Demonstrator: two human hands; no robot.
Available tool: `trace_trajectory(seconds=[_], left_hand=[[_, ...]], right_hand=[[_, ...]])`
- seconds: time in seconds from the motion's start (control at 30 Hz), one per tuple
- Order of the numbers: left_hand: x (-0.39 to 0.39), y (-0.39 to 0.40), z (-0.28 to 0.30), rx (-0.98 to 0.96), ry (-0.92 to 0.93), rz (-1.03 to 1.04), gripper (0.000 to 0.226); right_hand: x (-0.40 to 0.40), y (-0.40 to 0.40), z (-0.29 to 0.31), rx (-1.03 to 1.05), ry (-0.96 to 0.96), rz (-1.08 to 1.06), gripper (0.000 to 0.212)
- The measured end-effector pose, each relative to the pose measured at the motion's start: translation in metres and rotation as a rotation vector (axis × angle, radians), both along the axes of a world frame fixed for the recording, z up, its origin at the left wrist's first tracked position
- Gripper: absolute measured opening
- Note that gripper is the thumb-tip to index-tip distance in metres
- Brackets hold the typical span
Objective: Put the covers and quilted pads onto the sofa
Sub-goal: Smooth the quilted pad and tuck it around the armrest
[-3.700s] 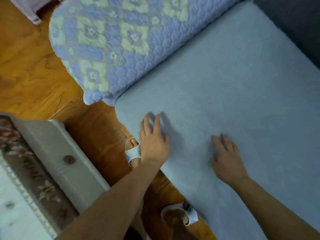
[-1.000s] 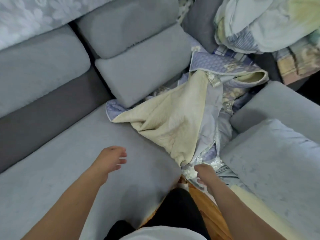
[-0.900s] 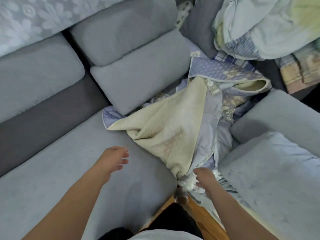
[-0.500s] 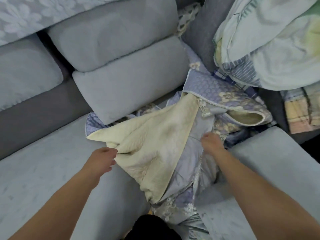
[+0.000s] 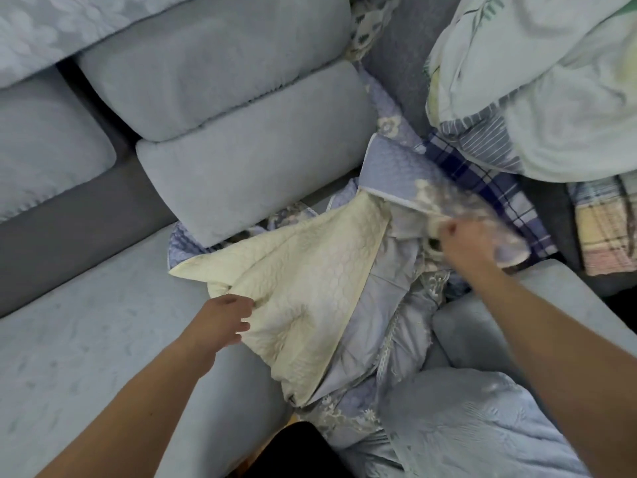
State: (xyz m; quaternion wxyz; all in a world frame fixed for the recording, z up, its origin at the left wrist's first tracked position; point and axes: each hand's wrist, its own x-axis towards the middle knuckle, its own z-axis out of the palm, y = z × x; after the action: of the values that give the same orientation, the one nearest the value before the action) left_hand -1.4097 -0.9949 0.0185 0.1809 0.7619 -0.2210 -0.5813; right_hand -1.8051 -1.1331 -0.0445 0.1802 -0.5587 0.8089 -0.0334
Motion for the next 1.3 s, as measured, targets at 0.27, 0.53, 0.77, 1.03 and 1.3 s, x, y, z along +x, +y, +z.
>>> trace_trajectory(seconds=[0.27, 0.53, 0.77, 1.03, 1.3], left_hand=[[-0.040, 0.039, 0.017, 0.021, 0.466, 0.253, 0.037], [0.027, 0.068, 0.016, -0.406, 0.321, 0.874, 0.027], [0.084, 0.119, 0.036, -0.648, -0.072, 0.770, 0.018], [0.250, 0.246, 0.025, -0.613, -0.439, 0.637, 0.044], [0.505, 0.411, 0.025, -0.598, -0.422, 0.689, 0.059]], right_hand=[[0.161, 0.202, 0.027, 0.575, -1.315, 0.168, 0.031], [0.179, 0.221, 0.057, 0.572, -0.893, 0.459, 0.032], [0.241, 0.244, 0.035, 0.219, 0.098, 0.485, 0.029], [0.370, 0.344, 0.025, 0.312, -0.331, 0.326, 0.042], [0.624, 0.486, 0.032, 0.439, -0.503, 0.671, 0.048]])
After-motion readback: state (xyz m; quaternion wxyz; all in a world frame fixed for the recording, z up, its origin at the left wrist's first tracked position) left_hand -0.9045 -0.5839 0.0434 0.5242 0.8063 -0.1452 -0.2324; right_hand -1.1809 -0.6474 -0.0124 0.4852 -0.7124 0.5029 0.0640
